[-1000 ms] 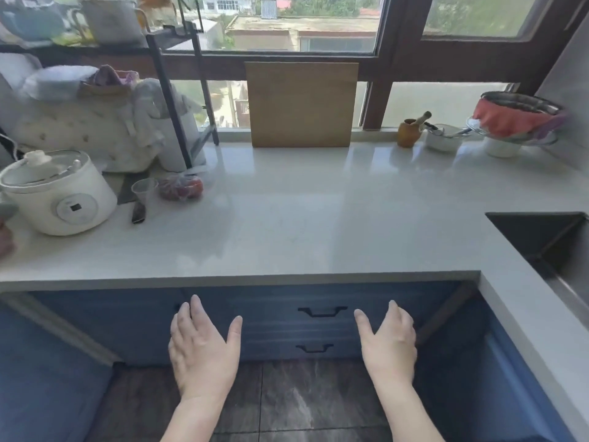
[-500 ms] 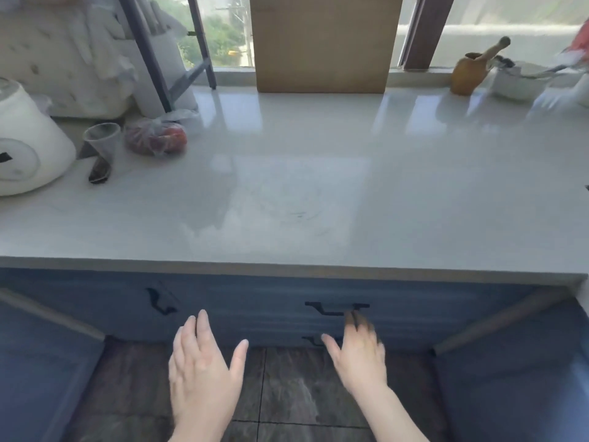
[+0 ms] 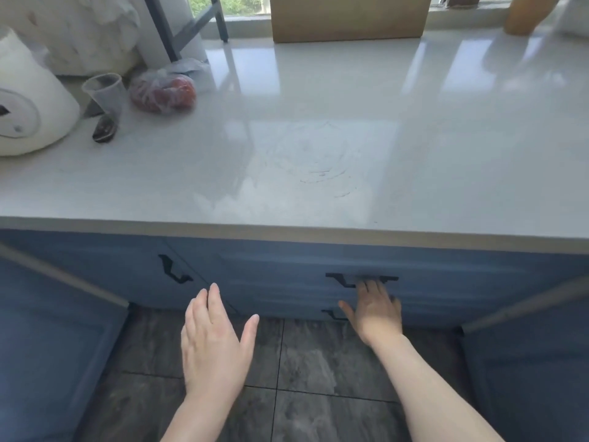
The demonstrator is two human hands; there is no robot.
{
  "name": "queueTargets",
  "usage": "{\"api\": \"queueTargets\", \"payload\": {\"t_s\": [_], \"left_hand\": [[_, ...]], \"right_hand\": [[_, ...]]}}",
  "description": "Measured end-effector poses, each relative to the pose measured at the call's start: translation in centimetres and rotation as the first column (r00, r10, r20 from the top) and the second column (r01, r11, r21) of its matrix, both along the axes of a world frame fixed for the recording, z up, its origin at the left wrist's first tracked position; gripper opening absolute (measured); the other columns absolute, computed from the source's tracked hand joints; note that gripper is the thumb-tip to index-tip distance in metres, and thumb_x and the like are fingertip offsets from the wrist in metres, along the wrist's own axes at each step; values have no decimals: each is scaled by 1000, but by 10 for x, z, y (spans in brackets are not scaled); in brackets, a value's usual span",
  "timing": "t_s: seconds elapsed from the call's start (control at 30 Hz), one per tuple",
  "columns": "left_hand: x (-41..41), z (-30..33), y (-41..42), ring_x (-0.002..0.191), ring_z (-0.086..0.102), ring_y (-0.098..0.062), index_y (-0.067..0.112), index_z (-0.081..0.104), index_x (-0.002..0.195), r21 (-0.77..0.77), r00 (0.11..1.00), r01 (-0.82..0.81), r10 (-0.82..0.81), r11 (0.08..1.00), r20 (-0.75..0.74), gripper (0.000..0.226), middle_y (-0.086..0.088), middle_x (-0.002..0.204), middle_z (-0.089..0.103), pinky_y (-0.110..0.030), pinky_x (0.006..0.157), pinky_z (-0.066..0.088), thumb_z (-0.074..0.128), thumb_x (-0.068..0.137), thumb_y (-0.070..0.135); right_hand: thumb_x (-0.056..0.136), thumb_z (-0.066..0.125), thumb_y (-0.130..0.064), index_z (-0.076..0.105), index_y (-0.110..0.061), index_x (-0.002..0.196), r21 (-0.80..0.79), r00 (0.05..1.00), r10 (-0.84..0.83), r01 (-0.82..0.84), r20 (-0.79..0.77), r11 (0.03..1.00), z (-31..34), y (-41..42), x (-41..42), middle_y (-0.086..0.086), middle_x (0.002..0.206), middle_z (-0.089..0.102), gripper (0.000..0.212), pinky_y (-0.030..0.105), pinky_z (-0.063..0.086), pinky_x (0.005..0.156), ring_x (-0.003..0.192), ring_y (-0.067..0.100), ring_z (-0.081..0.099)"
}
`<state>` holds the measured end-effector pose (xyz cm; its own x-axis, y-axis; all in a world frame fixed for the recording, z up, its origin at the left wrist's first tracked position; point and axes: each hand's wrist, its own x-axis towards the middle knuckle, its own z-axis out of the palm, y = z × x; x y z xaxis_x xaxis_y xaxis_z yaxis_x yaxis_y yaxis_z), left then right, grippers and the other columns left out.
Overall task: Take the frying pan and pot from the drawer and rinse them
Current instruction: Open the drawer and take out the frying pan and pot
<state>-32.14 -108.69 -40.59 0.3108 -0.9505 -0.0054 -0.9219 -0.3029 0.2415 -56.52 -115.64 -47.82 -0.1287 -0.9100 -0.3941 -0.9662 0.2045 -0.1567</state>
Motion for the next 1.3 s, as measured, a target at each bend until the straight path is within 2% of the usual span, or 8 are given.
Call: {"api": "queueTargets", "payload": {"t_s": [0.33, 0.47, 0.63, 0.77, 0.87, 0.93, 1.1, 1.3], "left_hand": [[-10, 18, -4, 142, 28, -34, 4, 27, 150, -83, 999, 31, -34, 996, -39, 84, -18, 151, 33, -51, 110, 34, 50, 87, 55], [-8, 24, -2, 142, 27, -34, 5, 27, 150, -81, 998, 24, -28, 996, -52, 87, -18, 152, 32, -52, 110, 35, 36, 84, 61], [-2, 31, -5, 147, 16, -32, 7, 21, 153, -75, 998, 33, -37, 997, -51, 88, -15, 157, 22, -51, 114, 29, 33, 85, 62], [2, 32, -10, 150, 4, -31, 7, 12, 155, -74, 1000, 25, -25, 997, -6, 91, -16, 162, 8, -49, 119, 16, 33, 87, 63], [5, 32, -6, 150, 0, -34, 2, 10, 154, -57, 996, -80, 78, 995, -37, 98, -21, 161, 3, -50, 120, 9, 37, 85, 66], [4, 32, 3, 150, -2, -34, -1, 8, 154, -15, 983, -154, 151, 988, -100, 105, -22, 161, 1, -50, 120, 6, 41, 83, 70], [0, 28, 39, 149, 0, -34, -5, 5, 152, 90, 951, -243, 255, 966, -174, 114, -22, 161, 1, -49, 120, 4, 43, 78, 73], [3, 35, 53, 150, -1, -31, -4, 4, 153, 137, 937, -297, 316, 945, -151, 124, -20, 162, 1, -47, 120, 4, 45, 72, 81]], "right_hand": [[96, 41, -59, 36, -16, 147, -99, 1000, -16, 15, -7, 995, -12, 41, 7, 3, 145, 40, 67, 47, 37, 103, 142, 21, 29], [82, 68, -54, 64, -8, 124, -168, 999, -33, 29, -20, 985, -17, 47, 8, 9, 119, 63, 63, 51, 50, 82, 121, 29, 57], [68, 82, -50, 69, -6, 109, -110, 999, -28, 25, -28, 994, -17, 65, 11, 11, 104, 66, 61, 54, 53, 77, 107, 32, 64], [86, 63, -53, 56, -15, 129, -124, 985, -111, 128, 132, 984, 16, 102, 19, 3, 124, 56, 59, 47, 43, 101, 124, 26, 52], [83, 75, -34, 61, -18, 110, -415, 829, -295, 507, 475, 756, 64, 144, 6, -3, 110, 53, 35, 40, 47, 88, 106, 22, 57], [77, 81, -23, 59, -10, 118, -533, 750, -381, 656, 541, 534, 91, 159, -18, 6, 120, 51, 48, 40, 40, 100, 116, 24, 49], [77, 50, -69, 32, -2, 148, -440, 793, -563, 602, 233, 666, 114, 149, -87, 19, 156, 26, 99, 54, 25, 114, 144, 33, 21], [77, 44, -81, 19, 1, 152, -269, 800, -599, 585, 35, 765, 119, 142, -117, 16, 163, 11, 114, 51, 16, 119, 150, 29, 6]]}}
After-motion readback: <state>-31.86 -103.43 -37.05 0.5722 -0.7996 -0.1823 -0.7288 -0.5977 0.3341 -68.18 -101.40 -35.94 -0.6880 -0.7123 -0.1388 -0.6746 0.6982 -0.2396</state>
